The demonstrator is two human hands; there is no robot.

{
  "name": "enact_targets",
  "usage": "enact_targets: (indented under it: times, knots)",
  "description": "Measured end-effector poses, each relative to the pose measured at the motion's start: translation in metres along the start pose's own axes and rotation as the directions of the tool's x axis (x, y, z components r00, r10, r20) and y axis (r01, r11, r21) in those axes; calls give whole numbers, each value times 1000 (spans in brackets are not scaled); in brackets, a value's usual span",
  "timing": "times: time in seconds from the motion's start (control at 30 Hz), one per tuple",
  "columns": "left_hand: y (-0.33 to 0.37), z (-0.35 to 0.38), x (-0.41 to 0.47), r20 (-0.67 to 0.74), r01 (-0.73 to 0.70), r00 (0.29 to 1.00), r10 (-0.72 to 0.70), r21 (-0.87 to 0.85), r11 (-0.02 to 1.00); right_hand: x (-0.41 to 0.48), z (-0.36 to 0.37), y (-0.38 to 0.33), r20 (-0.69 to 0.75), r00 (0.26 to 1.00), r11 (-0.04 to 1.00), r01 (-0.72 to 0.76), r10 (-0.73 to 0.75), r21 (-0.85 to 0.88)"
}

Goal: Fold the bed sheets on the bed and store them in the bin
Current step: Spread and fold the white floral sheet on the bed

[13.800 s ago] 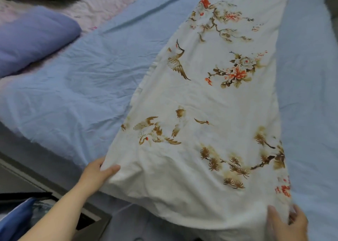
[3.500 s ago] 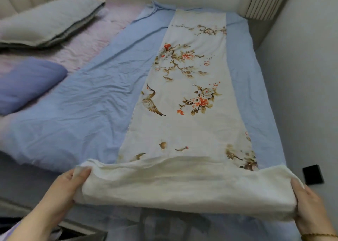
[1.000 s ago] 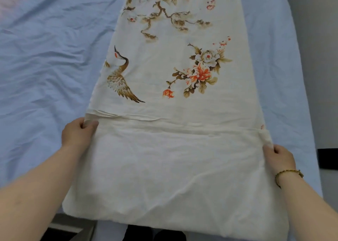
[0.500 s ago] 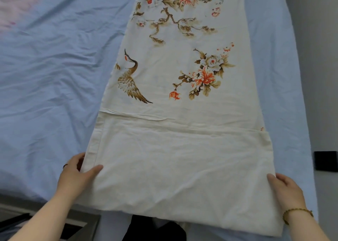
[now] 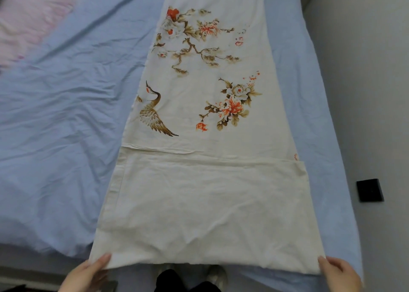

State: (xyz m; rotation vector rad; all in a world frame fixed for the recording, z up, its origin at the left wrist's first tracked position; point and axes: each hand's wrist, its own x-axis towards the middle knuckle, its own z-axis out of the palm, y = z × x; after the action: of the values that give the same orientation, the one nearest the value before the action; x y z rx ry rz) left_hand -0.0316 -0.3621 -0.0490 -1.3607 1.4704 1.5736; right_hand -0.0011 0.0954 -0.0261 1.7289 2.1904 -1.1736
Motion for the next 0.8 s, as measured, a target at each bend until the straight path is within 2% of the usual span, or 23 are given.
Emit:
enact_targets:
  times: [0.1,0.2,0.33,0.4,0.5,0.57,0.67,0.8]
  knots:
    - [2,11,-10,-36,15,999,-27,-312,950,6,0,5,57,996,990,-77,71,121]
    - [-2,17,-18,-29,20,999,-34,-392,920,1,5,7,223,953,934,-259,206,245]
    - [1,24,-21,-125,-78,992,14,-527,846,-5,-1,11,222,939,937,-302,261,177]
    - [11,26,-29,-105,-113,993,63,-595,796,-10,-11,7,200,951,942,-275,237,191]
    - [27,21,-57,-71,-192,981,181,-521,832,-24,-26,-2,185,974,938,-184,133,293]
    - [39,19,-75,-48,-253,963,267,-516,819,-39,-32,-10,224,974,899,-124,30,419]
    - [51,14,-106,-63,-361,921,384,-511,780,-67,-45,-26,284,958,808,-131,-47,574]
    - [59,5,-139,-48,-404,890,454,-546,734,-94,-64,-36,315,942,738,-130,-116,662]
